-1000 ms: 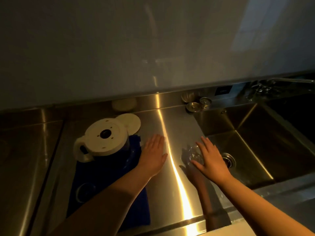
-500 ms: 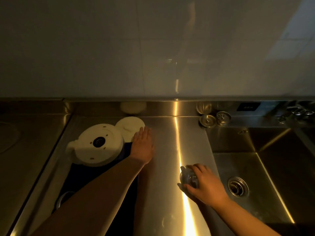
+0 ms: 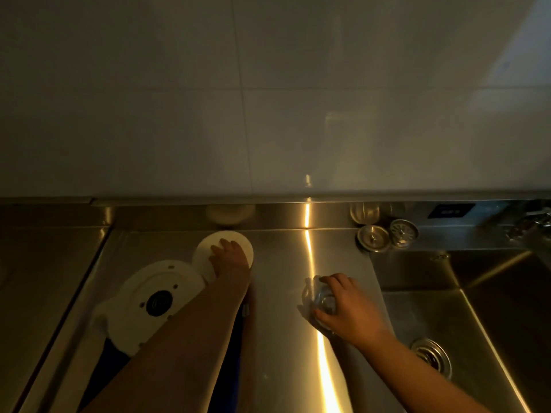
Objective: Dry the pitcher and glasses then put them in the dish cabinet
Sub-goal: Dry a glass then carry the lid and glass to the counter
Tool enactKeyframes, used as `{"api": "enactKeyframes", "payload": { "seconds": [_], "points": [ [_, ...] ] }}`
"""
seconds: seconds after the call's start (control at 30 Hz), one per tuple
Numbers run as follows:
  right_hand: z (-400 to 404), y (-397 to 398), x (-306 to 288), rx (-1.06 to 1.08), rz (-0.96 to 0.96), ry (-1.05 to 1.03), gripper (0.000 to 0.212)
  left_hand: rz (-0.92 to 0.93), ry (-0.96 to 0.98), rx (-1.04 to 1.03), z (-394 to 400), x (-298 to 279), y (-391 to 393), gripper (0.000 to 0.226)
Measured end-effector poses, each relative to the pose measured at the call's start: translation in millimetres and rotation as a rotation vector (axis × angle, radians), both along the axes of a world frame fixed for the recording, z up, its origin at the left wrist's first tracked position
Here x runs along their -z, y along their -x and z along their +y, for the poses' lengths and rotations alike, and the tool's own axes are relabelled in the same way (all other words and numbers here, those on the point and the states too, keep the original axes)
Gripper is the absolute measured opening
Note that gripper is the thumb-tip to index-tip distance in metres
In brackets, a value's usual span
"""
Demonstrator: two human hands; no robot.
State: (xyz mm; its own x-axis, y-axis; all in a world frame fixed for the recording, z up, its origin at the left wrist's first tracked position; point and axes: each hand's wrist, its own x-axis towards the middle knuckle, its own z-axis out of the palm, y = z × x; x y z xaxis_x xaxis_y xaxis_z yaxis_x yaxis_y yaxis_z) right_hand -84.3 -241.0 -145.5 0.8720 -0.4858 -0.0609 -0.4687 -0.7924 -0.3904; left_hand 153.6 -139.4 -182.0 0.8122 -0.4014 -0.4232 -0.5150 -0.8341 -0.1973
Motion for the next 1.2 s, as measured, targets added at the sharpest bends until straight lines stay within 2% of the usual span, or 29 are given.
{"api": "enactKeyframes", "payload": {
  "seconds": [0.2,0.4,0.5,0.6,0.73,0.93,1.2],
  "points": [
    [-10,-19,-2,-0.002,-0.028,0.013,0.08,-0.055,-0.086,0.114,-8,15,-8,0.059],
    [-19,-20,-1,0.006,-0.058,0.032,0.071,-0.022,-0.097,0.015,-10,21,-21,0.052],
    [-21,-17,-2,0.017,-0.049,0.03,0.069,-0.062,-0.116,0.056,-12,19,-20,0.048],
    [-22,-13,-4,0.038,-0.054,0.02,0.066,-0.078,-0.134,0.126,-15,12,-19,0.053],
    [-22,-9,-7,0.07,-0.06,-0.005,0.066,-0.041,-0.132,0.217,-23,4,-16,0.056],
    [-17,-4,-20,0.087,-0.083,0.032,0.067,-0.064,0.019,0.295,-22,0,1,0.04],
    [-5,11,-67,0.07,-0.137,0.133,0.061,-0.127,0.214,0.519,-25,-63,38,0.055]
  ]
}}
